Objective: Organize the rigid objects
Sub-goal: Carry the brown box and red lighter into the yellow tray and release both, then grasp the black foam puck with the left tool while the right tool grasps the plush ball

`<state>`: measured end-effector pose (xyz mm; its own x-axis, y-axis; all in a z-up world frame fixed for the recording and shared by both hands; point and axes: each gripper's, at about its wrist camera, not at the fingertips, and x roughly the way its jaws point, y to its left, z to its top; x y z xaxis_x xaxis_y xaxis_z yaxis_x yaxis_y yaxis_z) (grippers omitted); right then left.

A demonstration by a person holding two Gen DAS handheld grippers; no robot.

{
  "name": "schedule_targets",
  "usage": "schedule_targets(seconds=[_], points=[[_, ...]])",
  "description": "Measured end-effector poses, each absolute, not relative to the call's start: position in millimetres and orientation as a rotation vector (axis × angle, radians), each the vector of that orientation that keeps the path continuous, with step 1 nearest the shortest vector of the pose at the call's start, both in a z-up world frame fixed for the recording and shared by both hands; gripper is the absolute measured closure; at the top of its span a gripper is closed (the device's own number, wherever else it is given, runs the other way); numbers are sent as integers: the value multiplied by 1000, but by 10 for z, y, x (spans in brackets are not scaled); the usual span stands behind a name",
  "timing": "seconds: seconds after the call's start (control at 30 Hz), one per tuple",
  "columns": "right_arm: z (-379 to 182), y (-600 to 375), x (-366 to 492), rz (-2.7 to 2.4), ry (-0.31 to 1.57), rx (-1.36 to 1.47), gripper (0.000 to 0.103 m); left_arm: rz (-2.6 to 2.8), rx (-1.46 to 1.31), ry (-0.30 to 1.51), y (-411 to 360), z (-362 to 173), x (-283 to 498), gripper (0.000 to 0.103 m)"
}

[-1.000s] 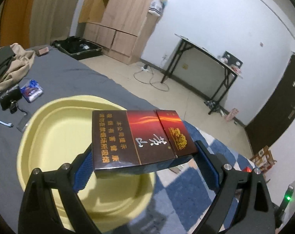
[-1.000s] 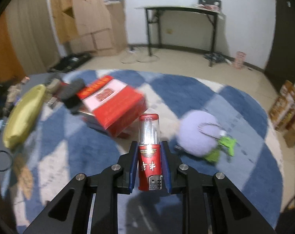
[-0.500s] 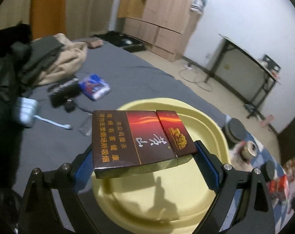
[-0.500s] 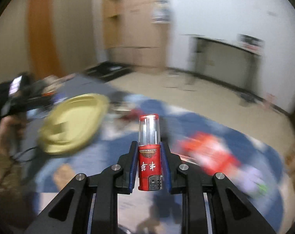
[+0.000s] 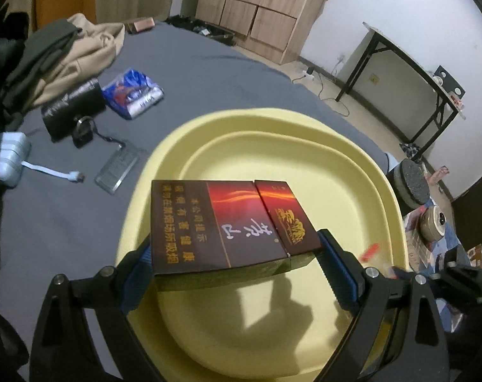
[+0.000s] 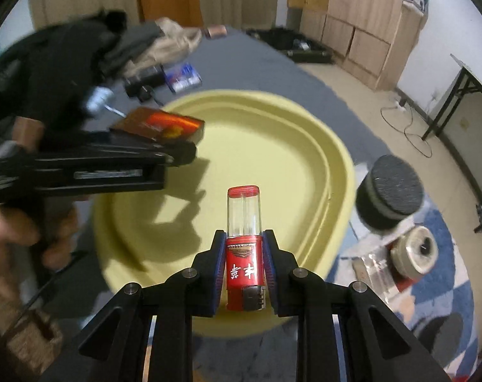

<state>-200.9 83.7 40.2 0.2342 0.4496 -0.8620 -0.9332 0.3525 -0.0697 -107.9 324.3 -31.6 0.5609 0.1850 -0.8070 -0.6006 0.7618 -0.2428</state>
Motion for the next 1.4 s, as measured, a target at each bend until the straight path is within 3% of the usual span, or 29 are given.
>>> schedule_targets(seconds=[0.33,0.6,0.63,0.87,1.03,1.2,1.4], points=[[-134,1302,-1932,1054,930,-736,81,445,-592,879,3280,-443,-989,9],[-163,1366,-1967,1055,915,-741,80,479,-573,901,3250,-475,-875,5],[-153,1363,-1984,1064,921,-739,77,477,-588,897,3273,-474,-894,4],[385,843,-2001,1072,868,-572,23,410,-639,753,3193,-32,-1102,0],[1245,-496,-1851,885,679,-249,0,280,-540,694,2758,247,-983,0],[1562,-2288,-1807,364,565,71,0,169,-435,743,2155,298,-658,0],[1096,-3522,-1775,30,584,157,0,-20,-299,752,1193,430,-444,0]])
